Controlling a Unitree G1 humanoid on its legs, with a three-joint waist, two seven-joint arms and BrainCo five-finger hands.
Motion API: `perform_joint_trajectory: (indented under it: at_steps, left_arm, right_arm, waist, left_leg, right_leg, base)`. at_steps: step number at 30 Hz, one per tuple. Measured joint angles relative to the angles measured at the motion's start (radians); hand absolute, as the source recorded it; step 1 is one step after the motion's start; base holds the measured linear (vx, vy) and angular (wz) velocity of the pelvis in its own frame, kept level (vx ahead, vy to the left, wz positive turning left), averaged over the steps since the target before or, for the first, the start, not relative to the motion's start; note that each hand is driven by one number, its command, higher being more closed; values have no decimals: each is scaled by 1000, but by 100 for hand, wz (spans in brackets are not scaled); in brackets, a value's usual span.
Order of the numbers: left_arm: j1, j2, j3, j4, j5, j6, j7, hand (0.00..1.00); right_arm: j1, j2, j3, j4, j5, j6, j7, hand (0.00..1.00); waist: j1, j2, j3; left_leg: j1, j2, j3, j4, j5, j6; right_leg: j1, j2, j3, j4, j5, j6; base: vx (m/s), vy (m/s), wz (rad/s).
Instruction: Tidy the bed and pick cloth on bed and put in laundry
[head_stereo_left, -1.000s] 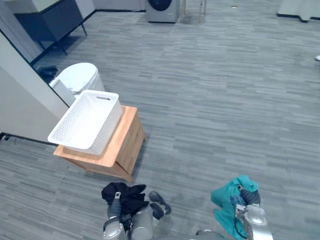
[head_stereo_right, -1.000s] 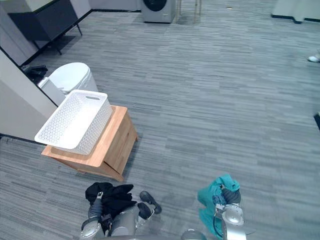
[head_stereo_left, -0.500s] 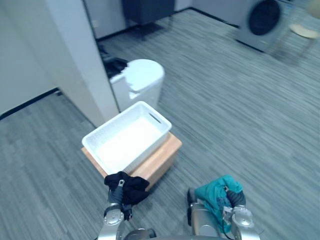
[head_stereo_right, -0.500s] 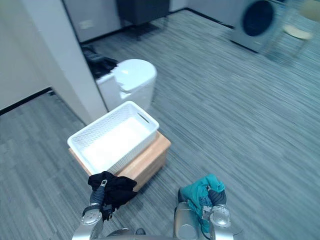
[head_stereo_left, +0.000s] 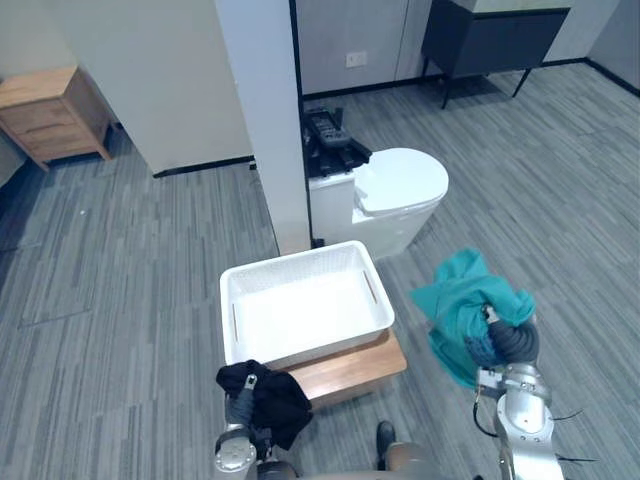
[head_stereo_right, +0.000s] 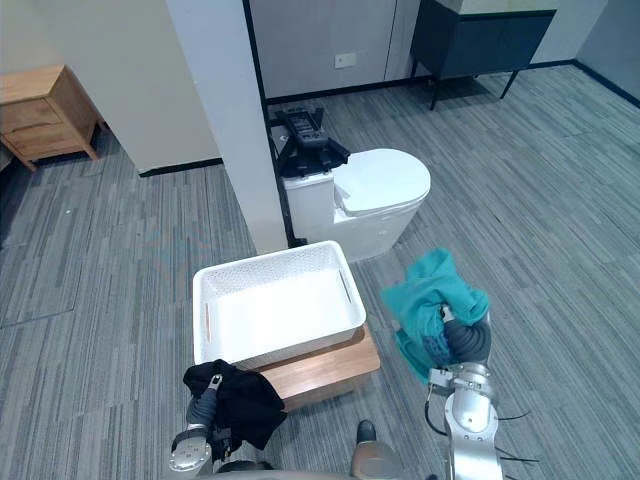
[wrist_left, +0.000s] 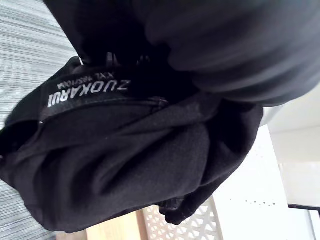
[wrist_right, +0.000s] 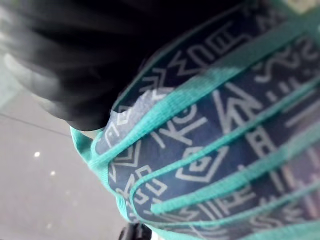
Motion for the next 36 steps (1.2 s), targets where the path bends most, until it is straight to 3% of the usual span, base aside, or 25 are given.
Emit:
perform_joint_trajectory:
  at_steps: [5, 10, 12, 14, 16, 20, 23, 24, 27, 29, 36]
  left_arm:
    - [-17, 49, -35, 49, 1, -14, -13, 100]
    - [-40, 67, -85, 88, 1, -17, -18, 100]
    - [-50, 74, -103, 88, 1, -21, -16, 100]
    - [-61, 82, -107, 85, 0, -27, -15, 100]
    - [-88, 85, -104, 82, -2, -43, -12, 100]
    - [-86, 96, -100, 74, -25, -45, 3, 100]
    - [-89, 106, -99, 74, -31, -46, 6, 100]
    - [-91, 108, -100, 73, -31, -53, 8, 100]
    - [-96, 116, -107, 32, -32, -65, 18, 100]
    - [-102, 115, -115, 22, -32, -78, 26, 100]
    - [-101, 109, -149, -43, -45, -78, 47, 100]
  right_arm:
    - [-147, -160, 175, 12, -5, -35, 52, 100]
    - [-366, -250, 341, 199, -6, -46, 101, 100]
    - [-450, -271, 404, 270, -8, -44, 107, 100]
    - [-540, -275, 466, 319, -9, -38, 109, 100]
    - [-671, -278, 532, 377, -9, -32, 108, 100]
    - [-736, -266, 589, 444, -9, -29, 116, 100]
    - [-780, -255, 613, 473, -9, -27, 128, 100]
    - [-800, -256, 612, 487, -9, -26, 128, 0]
    - [-866, -262, 605, 557, -15, -22, 125, 0]
    - [-909, -275, 598, 604, -29, -19, 122, 0]
    - [-938, -287, 506, 687, -119, 35, 78, 0]
  waist:
    - [3, -6, -4]
    - [30, -10, -3]
    - [41, -9, 6]
    - [68, -13, 37]
    - [90, 9, 95]
    - [139, 11, 140]
    - [135, 25, 156]
    - [131, 29, 172]
    - [133, 35, 227]
    - [132, 55, 255]
    - [133, 63, 261]
  left_leg:
    - [-1, -26, -30, -77, 49, 1]
    - [-50, -40, -104, -106, 91, 12]
    - [-78, -43, -120, -113, 107, 16]
    - [-144, -38, -163, -20, 86, 21]
    - [-283, -29, -377, 168, 5, 0]
    - [-320, -59, -384, 151, 4, 1]
    - [-358, -71, -381, 145, 28, 9]
    - [-369, -72, -382, 147, 32, 11]
    - [-395, -73, -387, 153, 45, 21]
    - [-418, -75, -407, 152, 54, 22]
    - [-395, -74, -409, 111, 76, 25]
  right_leg:
    - [0, -10, -25, -26, 15, -1]
    - [-14, -17, -59, -31, 29, -4]
    - [-34, -18, -51, -30, 38, -15]
    - [-58, -16, -36, -28, 50, -16]
    - [-95, 5, -33, -28, 64, -23]
    - [-136, -14, -11, -34, 66, -30]
    - [-181, -20, 9, -30, 70, -34]
    - [-189, -22, 9, -32, 76, -42]
    - [-205, -22, 1, -38, 95, -28]
    - [-212, -22, -21, -46, 111, -10]
    - [-208, -15, -17, -54, 130, -29]
  base:
    - [-12, 7, 18]
    - [-60, -15, 40]
    - [-94, -5, 44]
    - [-121, -4, 31]
    - [-195, -16, 23]
    - [-171, 39, 3]
    - [-93, 19, -6]
    - [-50, 17, 2]
    - [-43, 0, 8]
    - [-8, -22, 21]
    - [23, -10, 2]
